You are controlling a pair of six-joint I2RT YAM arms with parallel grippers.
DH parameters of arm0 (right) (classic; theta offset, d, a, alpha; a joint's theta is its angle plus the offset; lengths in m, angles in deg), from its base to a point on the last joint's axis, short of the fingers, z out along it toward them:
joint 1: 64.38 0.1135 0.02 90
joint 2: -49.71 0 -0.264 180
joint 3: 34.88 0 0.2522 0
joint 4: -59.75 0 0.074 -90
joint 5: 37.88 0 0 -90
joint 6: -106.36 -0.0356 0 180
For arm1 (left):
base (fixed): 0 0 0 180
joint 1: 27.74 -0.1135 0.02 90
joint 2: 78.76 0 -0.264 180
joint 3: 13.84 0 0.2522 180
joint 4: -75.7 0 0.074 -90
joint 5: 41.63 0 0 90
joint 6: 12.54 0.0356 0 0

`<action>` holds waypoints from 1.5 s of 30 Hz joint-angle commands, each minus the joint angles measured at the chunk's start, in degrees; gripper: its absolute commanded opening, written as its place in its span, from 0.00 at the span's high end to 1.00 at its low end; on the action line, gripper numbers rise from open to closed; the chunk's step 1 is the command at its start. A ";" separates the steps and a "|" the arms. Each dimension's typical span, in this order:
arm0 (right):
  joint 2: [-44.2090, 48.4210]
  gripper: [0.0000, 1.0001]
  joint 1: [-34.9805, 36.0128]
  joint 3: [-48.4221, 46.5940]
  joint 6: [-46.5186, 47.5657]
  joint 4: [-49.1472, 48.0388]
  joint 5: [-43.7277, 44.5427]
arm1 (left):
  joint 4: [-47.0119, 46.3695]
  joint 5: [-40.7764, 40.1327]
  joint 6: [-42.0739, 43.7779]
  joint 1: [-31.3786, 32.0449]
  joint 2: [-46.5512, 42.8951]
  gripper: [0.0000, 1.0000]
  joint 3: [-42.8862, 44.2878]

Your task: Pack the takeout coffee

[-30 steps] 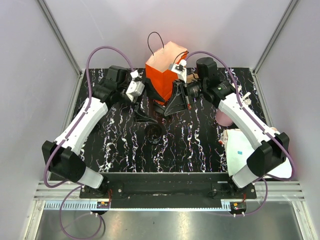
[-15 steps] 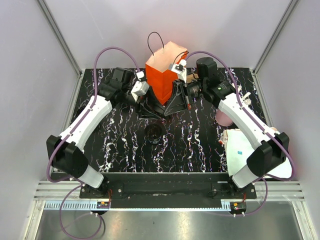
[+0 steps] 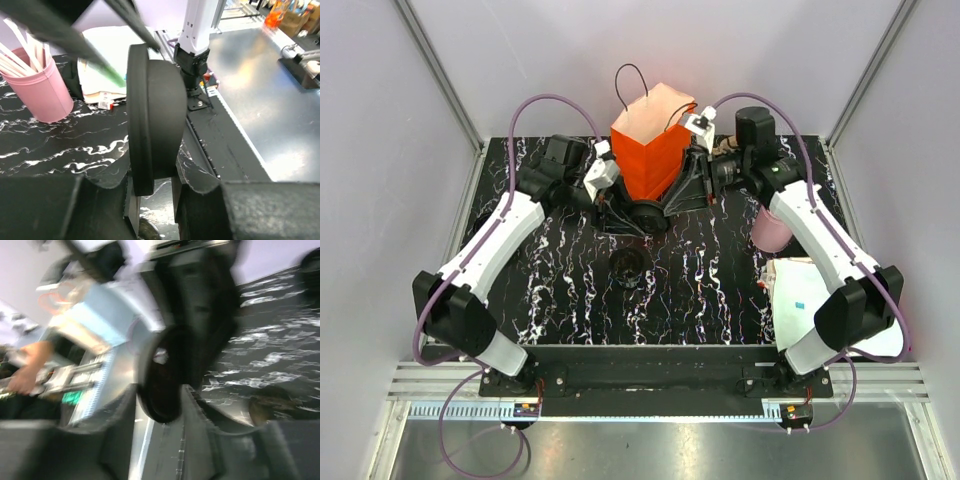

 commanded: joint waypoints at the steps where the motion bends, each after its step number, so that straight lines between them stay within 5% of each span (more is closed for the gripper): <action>1: 2.32 0.46 -3.58 -5.32 8.84 11.18 12.77 | -6.06 2.28 -10.01 -0.08 -5.75 0.90 -2.45; 2: 2.41 0.42 -3.23 -7.17 20.37 16.15 16.23 | -15.40 0.95 -14.75 -0.43 -6.90 0.91 -4.20; 5: 4.59 0.33 -2.53 -8.16 27.50 20.86 28.72 | -41.31 -2.05 -44.48 -2.97 -11.12 0.95 -14.57; 7: 5.66 0.32 -1.31 -7.28 29.26 21.64 36.77 | -44.41 -3.09 -48.45 -5.26 -10.35 0.93 -16.70; 11: 7.51 0.32 5.89 -7.98 39.08 25.95 53.67 | -9.99 -10.47 -27.71 -6.76 -3.85 0.96 -7.49; 23: 2.07 0.41 26.73 -10.62 51.68 29.21 86.03 | 12.36 -17.08 -15.61 -7.90 3.73 0.97 -8.70; 33: -2.59 0.50 31.22 -8.50 50.99 25.61 86.32 | 32.74 -14.01 2.60 -8.08 9.52 0.99 -5.36; 45: -5.94 0.56 33.95 -10.62 48.52 28.33 78.66 | 34.26 -14.00 4.01 -8.08 11.64 1.00 -4.48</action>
